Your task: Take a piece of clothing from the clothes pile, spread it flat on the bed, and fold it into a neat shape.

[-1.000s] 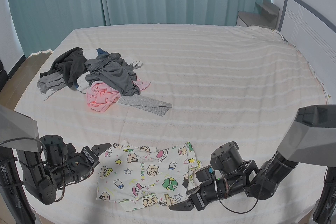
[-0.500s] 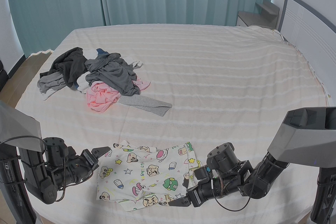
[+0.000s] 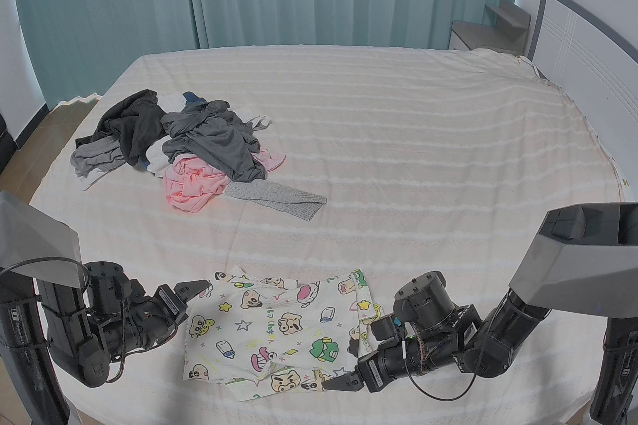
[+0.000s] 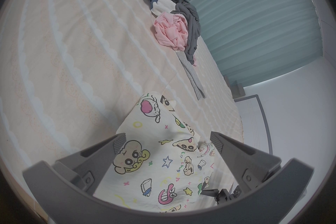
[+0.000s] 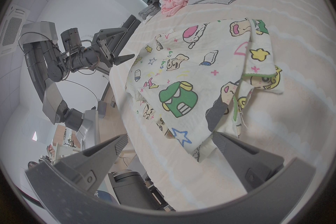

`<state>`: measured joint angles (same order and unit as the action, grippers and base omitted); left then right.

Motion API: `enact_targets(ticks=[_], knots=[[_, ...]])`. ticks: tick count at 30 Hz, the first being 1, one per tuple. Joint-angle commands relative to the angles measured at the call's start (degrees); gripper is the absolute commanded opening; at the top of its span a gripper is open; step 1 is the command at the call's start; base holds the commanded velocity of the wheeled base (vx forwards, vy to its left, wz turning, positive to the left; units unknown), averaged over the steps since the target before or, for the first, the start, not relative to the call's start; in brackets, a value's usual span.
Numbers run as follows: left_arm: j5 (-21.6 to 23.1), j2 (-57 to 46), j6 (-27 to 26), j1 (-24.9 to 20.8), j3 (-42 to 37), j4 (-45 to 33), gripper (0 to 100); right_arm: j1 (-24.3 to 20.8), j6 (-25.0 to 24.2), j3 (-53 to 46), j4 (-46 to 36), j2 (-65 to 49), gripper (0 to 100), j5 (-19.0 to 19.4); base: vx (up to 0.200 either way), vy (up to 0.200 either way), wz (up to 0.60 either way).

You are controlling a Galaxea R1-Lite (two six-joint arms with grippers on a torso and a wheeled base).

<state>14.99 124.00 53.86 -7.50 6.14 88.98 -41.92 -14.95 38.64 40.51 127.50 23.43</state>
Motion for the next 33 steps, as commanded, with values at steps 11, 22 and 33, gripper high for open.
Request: enact_targets(ticks=[11, 22, 33], knots=[[-0.05, 0.45, 0.02, 0.03, 0.1, 1.02, 100, 0.35, -0.17, 0.38, 0.01, -0.5, 100, 0.12, 0.0, 0.0, 0.0], [-0.05, 0.8, 0.02, 0.55, 0.45, 1.02, 100, -0.88, -0.26, 0.56, 1.24, 1.61, 100, 0.04, 0.0, 0.0, 0.0], [-0.05, 1.59, 0.02, 1.78, 1.06, 1.02, 100, -0.44, -0.87, -0.24, 1.15, 0.73, 0, -2.69, 0.0, 0.0, 0.0]])
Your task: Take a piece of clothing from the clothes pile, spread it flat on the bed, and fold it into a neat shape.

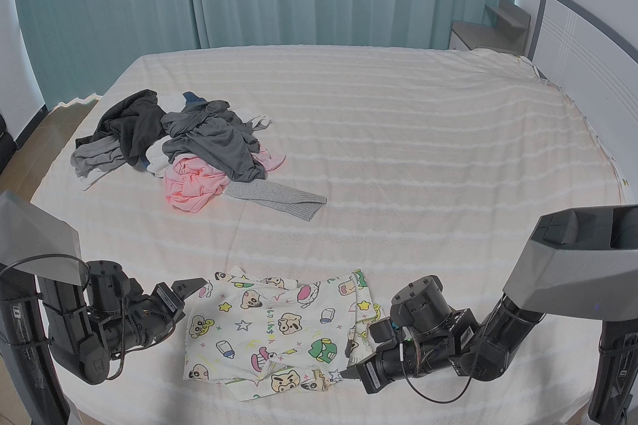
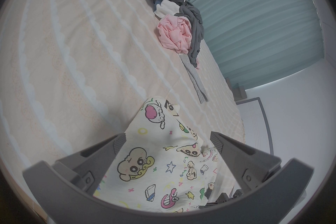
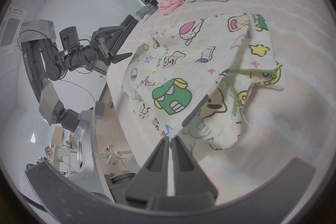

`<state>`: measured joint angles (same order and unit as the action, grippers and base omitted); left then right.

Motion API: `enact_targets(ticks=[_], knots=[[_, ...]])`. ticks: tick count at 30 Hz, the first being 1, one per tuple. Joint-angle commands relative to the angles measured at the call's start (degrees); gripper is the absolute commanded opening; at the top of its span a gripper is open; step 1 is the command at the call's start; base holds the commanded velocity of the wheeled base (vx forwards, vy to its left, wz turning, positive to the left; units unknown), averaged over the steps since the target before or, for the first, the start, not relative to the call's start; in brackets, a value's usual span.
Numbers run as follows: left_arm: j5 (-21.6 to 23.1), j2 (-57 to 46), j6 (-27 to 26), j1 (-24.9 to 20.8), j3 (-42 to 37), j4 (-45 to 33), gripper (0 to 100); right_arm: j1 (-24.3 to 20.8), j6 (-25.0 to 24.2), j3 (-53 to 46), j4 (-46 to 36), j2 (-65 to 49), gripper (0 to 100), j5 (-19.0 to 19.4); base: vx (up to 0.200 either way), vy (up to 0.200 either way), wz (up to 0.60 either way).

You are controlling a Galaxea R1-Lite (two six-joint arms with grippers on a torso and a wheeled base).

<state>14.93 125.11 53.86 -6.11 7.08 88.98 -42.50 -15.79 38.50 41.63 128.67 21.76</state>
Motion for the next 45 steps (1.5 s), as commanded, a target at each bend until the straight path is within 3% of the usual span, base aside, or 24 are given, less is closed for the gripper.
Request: enact_targets(ticks=[1, 15, 31, 45], knots=[[0.01, 0.57, 0.02, 0.39, 0.12, 1.02, 100, 0.22, -0.03, -0.18, -0.06, -0.62, 0, -1.11, 0.0, 0.0, 0.0], [0.01, 1.01, 0.02, 0.39, 0.12, 1.02, 100, 3.3, 0.05, -5.01, -3.13, -6.59, 0, 1.36, 0.0, 0.0, 0.0], [0.01, 1.36, -0.07, 0.48, 0.12, 1.02, 100, 4.09, 0.85, -7.65, -5.24, -6.42, 0, 1.44, 0.0, 0.0, 0.0], [0.01, 1.36, -0.07, 0.57, 0.12, 1.02, 100, 5.85, 1.11, -3.61, -6.83, -7.56, 0, 1.44, 0.0, 0.0, 0.0]])
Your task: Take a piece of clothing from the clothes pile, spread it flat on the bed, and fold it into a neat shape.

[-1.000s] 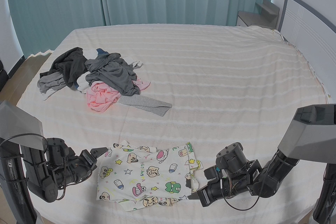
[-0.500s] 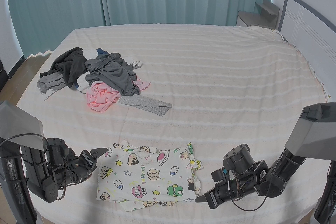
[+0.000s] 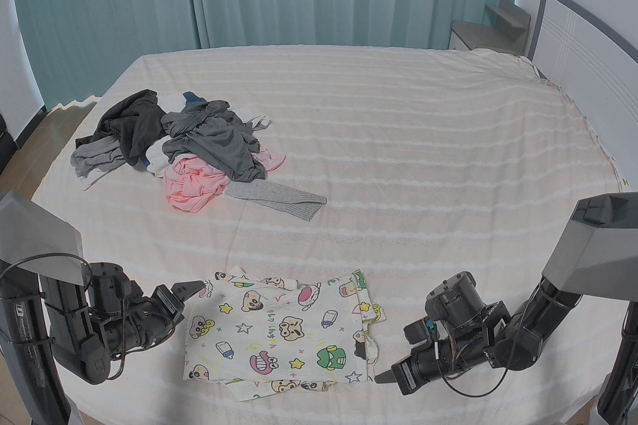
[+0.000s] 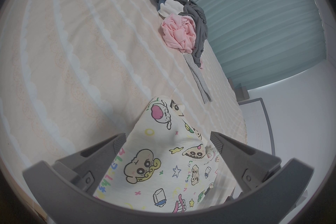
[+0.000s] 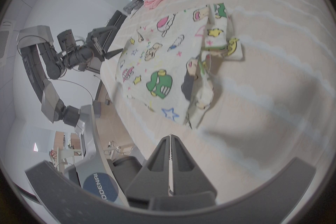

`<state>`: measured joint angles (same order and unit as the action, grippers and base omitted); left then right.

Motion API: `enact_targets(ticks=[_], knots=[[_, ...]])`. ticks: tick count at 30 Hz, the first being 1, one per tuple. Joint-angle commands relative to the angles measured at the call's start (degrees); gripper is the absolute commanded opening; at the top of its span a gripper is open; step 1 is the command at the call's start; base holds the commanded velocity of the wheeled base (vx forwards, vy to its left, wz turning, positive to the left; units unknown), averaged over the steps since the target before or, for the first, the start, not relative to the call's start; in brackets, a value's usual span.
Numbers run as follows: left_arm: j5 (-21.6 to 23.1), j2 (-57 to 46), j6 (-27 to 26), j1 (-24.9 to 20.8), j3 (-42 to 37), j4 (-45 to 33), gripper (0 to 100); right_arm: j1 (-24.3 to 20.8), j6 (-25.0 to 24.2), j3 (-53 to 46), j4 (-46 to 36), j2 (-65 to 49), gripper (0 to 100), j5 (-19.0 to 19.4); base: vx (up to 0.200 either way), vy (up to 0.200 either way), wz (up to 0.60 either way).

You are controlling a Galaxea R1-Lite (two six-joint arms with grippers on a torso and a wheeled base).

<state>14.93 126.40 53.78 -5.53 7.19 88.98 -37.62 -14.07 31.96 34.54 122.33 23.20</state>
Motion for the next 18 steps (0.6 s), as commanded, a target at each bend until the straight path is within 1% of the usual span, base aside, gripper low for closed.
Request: enact_targets(ticks=[1, 4, 7, 8, 12, 16, 18], knots=[[0.01, 0.07, 0.0, 0.0, 0.1, 1.02, 100, 1.32, -1.23, 4.42, -0.08, -1.48, 0, 0.0, 0.0, 0.0, 0.0], [0.01, 0.16, 0.0, 0.0, 0.1, 1.02, 100, 2.11, -2.28, 8.11, -0.61, -1.57, 0, -0.35, 0.0, 0.0, 0.0], [0.01, 0.33, 0.0, 0.0, 0.1, 1.02, 100, 3.61, -2.28, 12.07, -2.81, -1.13, 0, -0.35, 0.0, 0.0, 0.0], [0.01, 0.42, 0.0, 0.0, 0.1, 1.02, 100, 4.22, -2.54, 14.0, -3.42, -0.78, 100, -0.35, 0.0, 0.0, 0.0], [0.01, 0.6, 0.0, 0.0, 0.19, 1.02, 100, 6.16, -3.33, 18.92, -3.95, 1.86, 100, -0.44, 0.0, 0.0, 0.0], [0.01, 1.04, -0.17, -0.09, 0.19, 1.02, 100, 7.47, -6.59, 24.73, -4.39, 5.46, 100, -1.05, 0.0, 0.0, 0.0], [0.01, 1.3, -0.17, 0.0, 0.1, 1.02, 100, 7.91, -6.85, 26.92, -5.27, 7.13, 100, -1.14, 0.0, 0.0, 0.0]])
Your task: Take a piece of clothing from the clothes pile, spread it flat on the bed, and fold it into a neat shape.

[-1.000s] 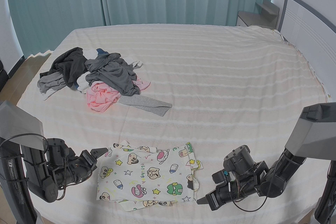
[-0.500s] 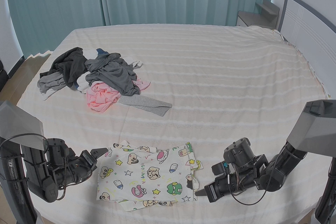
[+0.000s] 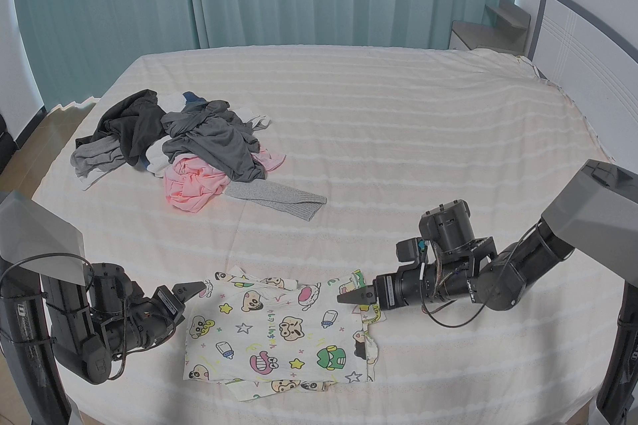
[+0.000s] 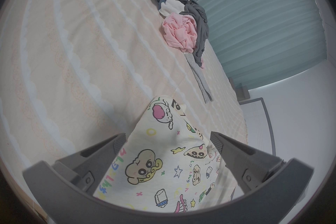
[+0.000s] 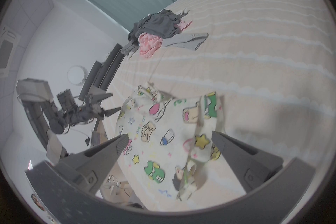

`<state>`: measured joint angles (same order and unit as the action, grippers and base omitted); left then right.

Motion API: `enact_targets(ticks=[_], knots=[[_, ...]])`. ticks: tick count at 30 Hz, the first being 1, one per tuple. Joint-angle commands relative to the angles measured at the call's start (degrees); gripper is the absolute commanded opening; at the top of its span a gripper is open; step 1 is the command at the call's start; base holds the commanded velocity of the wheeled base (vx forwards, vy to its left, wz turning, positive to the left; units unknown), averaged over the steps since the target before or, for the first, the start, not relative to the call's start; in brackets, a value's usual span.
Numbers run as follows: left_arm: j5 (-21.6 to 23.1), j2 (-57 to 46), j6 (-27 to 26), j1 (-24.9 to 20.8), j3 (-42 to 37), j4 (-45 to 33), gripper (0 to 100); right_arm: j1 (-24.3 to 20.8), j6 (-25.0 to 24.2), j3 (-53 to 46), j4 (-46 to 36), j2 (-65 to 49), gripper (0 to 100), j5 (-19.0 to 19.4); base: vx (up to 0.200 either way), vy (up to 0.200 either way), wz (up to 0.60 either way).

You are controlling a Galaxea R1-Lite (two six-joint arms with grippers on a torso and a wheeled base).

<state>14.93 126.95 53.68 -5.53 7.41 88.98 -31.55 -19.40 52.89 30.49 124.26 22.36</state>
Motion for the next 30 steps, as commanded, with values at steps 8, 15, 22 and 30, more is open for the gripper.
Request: enact_targets(ticks=[8, 15, 22, 30], knots=[[0.1, 1.63, -0.15, -0.09, -0.03, 1.02, 100, 2.02, -1.87, 15.22, -6.67, 9.16, 100, -0.21, 0.0, 0.0, 0.0], [0.01, 1.63, -0.15, -0.09, -0.03, 1.02, 100, 1.49, -1.87, 18.03, -8.25, 11.44, 100, -0.21, 0.0, 0.0, 0.0], [0.01, 1.72, -0.15, -0.09, -0.03, 1.02, 100, 0.79, -1.79, 18.38, -8.34, 11.8, 100, -0.21, 0.0, 0.0, 0.0], [0.01, 2.16, -0.15, -0.09, -0.03, 1.02, 100, 0.08, -1.87, 19.0, -8.25, 12.24, 0, -0.38, 0.0, 0.0, 0.0]])
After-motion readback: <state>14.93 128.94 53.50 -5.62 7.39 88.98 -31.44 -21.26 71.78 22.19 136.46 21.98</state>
